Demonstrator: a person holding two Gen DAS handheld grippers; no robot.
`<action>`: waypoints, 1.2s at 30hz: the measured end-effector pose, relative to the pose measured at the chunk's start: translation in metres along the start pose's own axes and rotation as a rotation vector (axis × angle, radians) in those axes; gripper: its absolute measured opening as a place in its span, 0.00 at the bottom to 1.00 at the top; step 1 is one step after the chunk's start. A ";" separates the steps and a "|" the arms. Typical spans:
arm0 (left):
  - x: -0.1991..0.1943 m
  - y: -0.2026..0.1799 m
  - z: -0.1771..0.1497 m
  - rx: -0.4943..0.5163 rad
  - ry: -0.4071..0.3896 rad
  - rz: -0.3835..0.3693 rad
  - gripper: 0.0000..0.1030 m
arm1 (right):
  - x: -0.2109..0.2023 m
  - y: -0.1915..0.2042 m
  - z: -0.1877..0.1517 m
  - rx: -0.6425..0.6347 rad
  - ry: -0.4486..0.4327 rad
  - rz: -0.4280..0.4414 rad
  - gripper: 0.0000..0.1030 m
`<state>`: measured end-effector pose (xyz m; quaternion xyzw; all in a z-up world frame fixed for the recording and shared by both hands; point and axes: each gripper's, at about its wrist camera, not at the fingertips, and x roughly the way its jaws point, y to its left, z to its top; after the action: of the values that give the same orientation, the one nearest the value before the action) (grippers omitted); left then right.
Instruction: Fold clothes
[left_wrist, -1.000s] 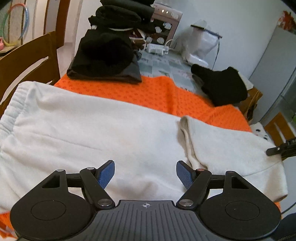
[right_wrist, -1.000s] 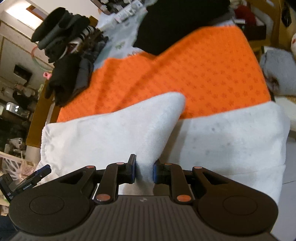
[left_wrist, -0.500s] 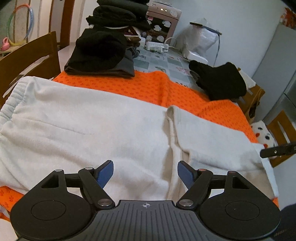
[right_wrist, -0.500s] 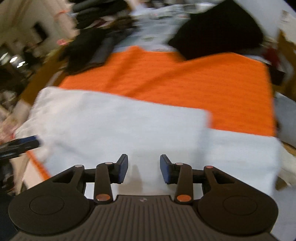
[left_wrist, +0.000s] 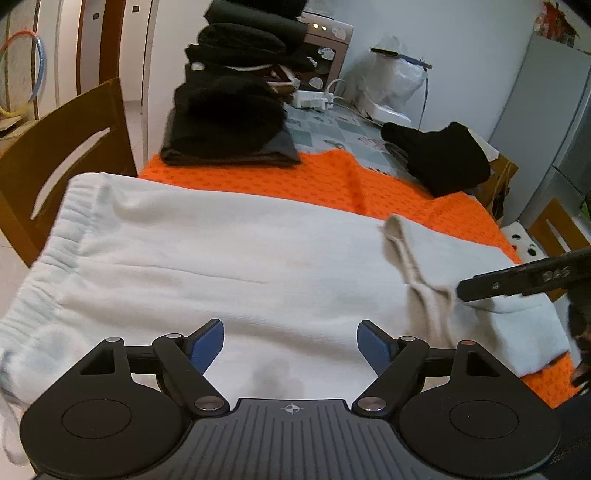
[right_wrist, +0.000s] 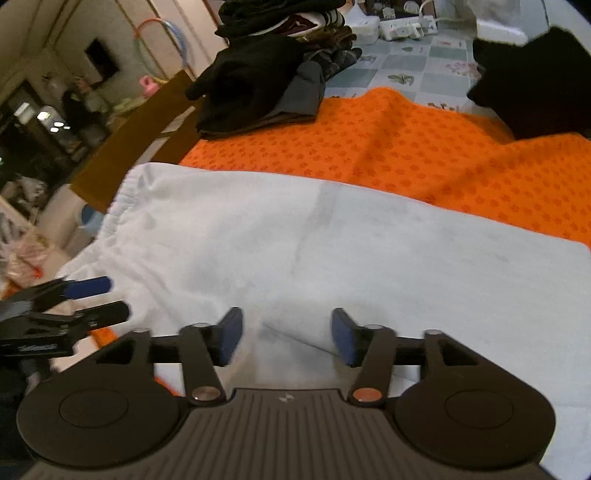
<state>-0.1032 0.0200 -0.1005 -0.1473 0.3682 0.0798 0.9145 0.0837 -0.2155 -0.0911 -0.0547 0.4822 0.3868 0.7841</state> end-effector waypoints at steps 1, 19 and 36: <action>-0.002 0.008 0.000 0.000 -0.003 -0.003 0.79 | 0.008 0.009 -0.001 -0.019 -0.003 -0.038 0.74; -0.005 0.038 0.010 0.023 -0.017 -0.072 0.79 | 0.002 0.005 -0.014 -0.062 -0.085 -0.262 0.20; 0.055 -0.115 0.034 0.077 -0.026 -0.168 0.79 | -0.181 -0.197 -0.039 0.141 -0.238 -0.382 0.18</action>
<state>-0.0124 -0.0749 -0.0908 -0.1414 0.3455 -0.0096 0.9277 0.1428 -0.4703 -0.0239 -0.0440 0.3931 0.2003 0.8963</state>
